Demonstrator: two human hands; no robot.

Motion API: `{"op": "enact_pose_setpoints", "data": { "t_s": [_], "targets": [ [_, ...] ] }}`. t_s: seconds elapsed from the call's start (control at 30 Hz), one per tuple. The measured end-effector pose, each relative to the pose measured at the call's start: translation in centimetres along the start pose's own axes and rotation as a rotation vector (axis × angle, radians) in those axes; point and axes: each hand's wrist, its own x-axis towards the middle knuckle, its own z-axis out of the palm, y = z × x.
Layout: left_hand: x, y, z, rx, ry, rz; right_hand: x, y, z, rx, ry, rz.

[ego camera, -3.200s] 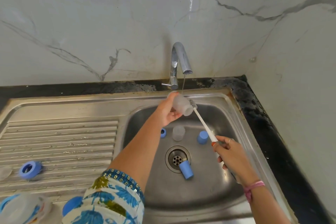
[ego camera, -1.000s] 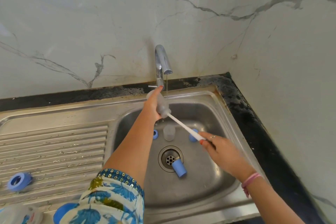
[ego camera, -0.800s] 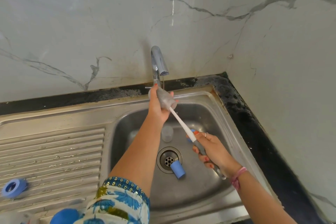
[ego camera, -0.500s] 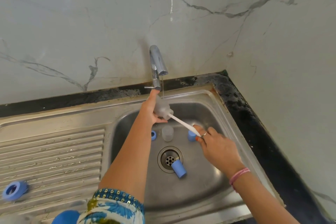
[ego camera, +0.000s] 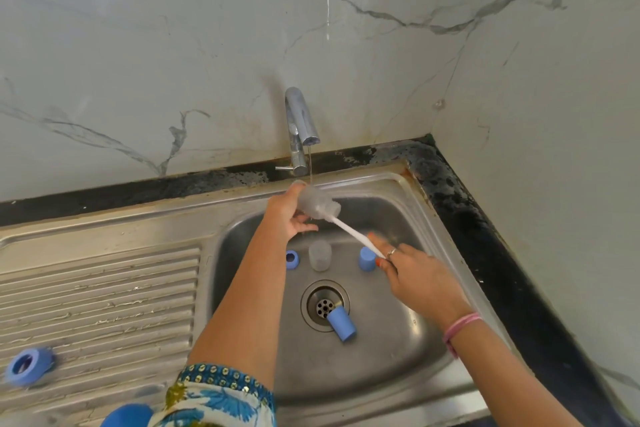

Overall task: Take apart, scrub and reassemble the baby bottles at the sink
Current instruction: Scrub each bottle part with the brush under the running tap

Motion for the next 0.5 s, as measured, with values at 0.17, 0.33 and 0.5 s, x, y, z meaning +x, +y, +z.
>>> {"op": "enact_pose_setpoints", "data": {
  "t_s": [0.17,0.33,0.5],
  "targets": [
    [-0.1,-0.2,-0.1,-0.171,-0.023,-0.071,0.4,-0.2,-0.4,0.178,-0.021,-0.069],
    [-0.3,-0.8,0.0,-0.424,-0.077,-0.044,1.0,1.1,-0.2,0.483,0.031,-0.029],
    [-0.5,-1.2,1.0,-0.362,-0.023,-0.008,0.9,0.2,0.2,0.359,-0.039,-0.028]
  ]
}}
